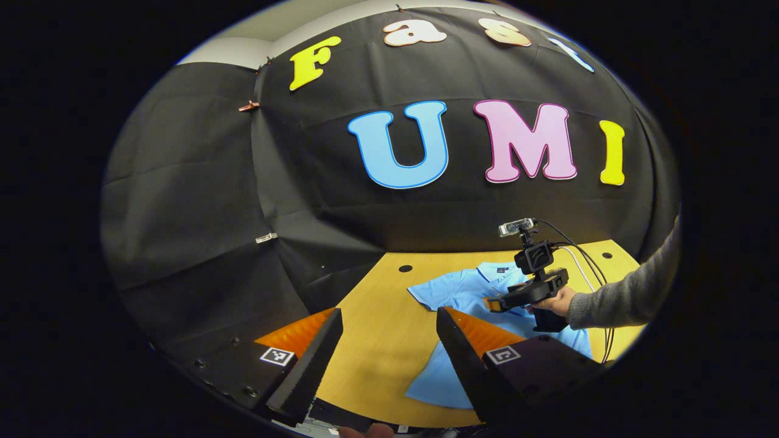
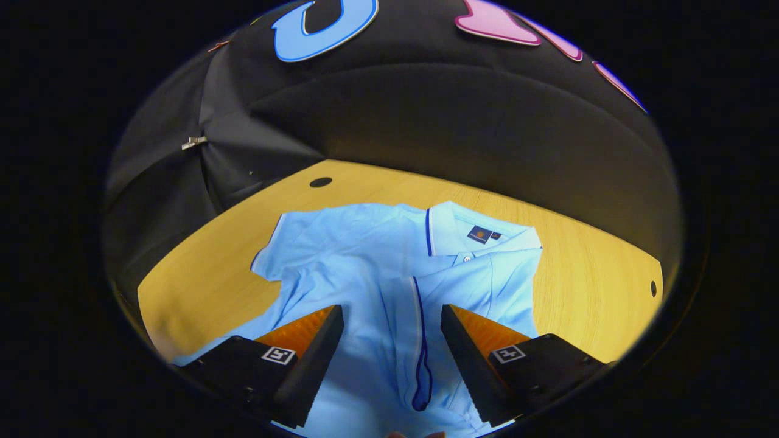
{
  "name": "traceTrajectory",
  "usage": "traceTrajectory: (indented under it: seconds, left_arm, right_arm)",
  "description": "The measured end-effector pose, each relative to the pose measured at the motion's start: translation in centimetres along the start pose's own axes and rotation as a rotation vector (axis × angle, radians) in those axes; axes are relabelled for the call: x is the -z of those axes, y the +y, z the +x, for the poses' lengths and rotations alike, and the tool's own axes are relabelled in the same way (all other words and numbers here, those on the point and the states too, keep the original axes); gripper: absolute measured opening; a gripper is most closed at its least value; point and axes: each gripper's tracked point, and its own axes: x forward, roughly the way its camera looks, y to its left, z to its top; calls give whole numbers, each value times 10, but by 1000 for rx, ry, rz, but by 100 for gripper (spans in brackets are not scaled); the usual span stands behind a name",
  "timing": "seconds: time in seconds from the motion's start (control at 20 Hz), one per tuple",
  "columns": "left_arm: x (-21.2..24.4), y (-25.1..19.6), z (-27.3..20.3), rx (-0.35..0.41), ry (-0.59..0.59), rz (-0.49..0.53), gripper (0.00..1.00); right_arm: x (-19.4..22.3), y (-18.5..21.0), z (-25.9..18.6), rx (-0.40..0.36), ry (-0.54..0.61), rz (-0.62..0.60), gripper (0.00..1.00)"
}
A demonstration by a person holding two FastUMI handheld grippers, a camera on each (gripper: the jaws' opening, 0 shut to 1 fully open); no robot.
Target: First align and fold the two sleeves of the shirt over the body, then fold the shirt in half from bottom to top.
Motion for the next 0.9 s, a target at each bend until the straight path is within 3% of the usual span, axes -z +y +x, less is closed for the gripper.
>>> traceTrajectory:
  seconds: [0.35,0.7,0.9]
  left_arm:
    - [-3,-39,57,113,-4,32,98]
    - [11,-78,181,197,48,-15,98]
    - [46,-90,257,217,179,-35,98]
  right_arm:
    - [-65,-10,-75,32,-224,11,100]
    - [-93,-12,-178,-1,-343,34,100]
    - [-93,-16,-227,2,-386,28,100]
